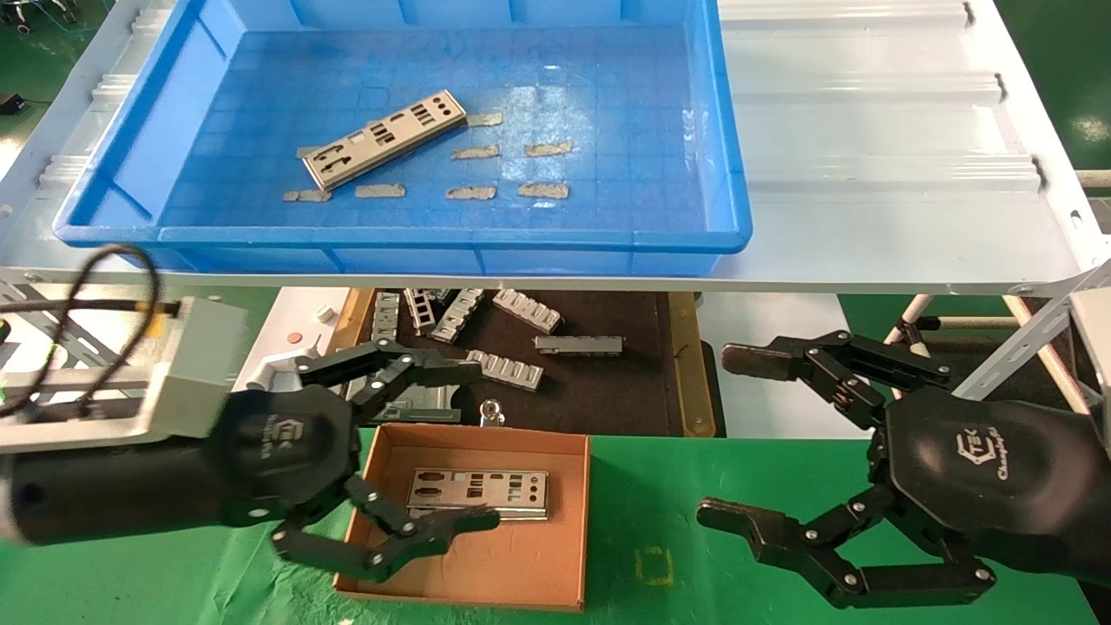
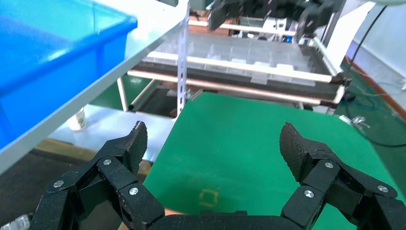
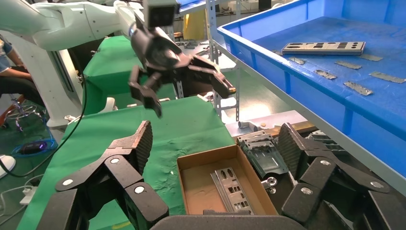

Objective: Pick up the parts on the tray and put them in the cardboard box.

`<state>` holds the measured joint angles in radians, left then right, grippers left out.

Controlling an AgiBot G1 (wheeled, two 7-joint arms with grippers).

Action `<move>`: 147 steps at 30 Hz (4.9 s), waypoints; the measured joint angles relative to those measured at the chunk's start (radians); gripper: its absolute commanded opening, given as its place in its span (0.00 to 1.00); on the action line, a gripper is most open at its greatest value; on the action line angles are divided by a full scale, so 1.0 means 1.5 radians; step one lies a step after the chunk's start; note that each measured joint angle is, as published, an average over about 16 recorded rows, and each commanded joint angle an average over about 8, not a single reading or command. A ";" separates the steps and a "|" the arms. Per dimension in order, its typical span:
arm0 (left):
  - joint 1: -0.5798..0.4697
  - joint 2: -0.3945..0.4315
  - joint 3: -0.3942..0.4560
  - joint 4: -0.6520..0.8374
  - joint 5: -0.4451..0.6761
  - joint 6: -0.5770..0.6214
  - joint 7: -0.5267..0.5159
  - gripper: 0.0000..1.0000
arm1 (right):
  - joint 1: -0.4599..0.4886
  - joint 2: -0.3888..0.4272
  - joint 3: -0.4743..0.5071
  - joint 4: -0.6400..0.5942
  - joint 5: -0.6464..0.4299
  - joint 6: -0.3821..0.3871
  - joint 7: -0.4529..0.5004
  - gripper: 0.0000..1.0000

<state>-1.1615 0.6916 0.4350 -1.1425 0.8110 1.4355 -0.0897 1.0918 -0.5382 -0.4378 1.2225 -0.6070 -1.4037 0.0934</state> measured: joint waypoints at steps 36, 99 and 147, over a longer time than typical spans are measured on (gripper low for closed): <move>0.060 -0.055 -0.106 -0.097 -0.055 0.041 -0.066 1.00 | 0.000 0.000 0.000 0.000 0.000 0.000 0.000 1.00; 0.057 -0.052 -0.101 -0.092 -0.052 0.039 -0.064 1.00 | 0.000 0.000 0.000 0.000 0.000 0.000 0.000 1.00; 0.057 -0.052 -0.101 -0.092 -0.053 0.039 -0.064 1.00 | 0.000 0.000 0.000 0.000 0.000 0.000 0.000 1.00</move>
<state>-1.0764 0.6130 0.2832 -1.2806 0.7321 1.4939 -0.1852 1.0915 -0.5380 -0.4376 1.2222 -0.6069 -1.4035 0.0934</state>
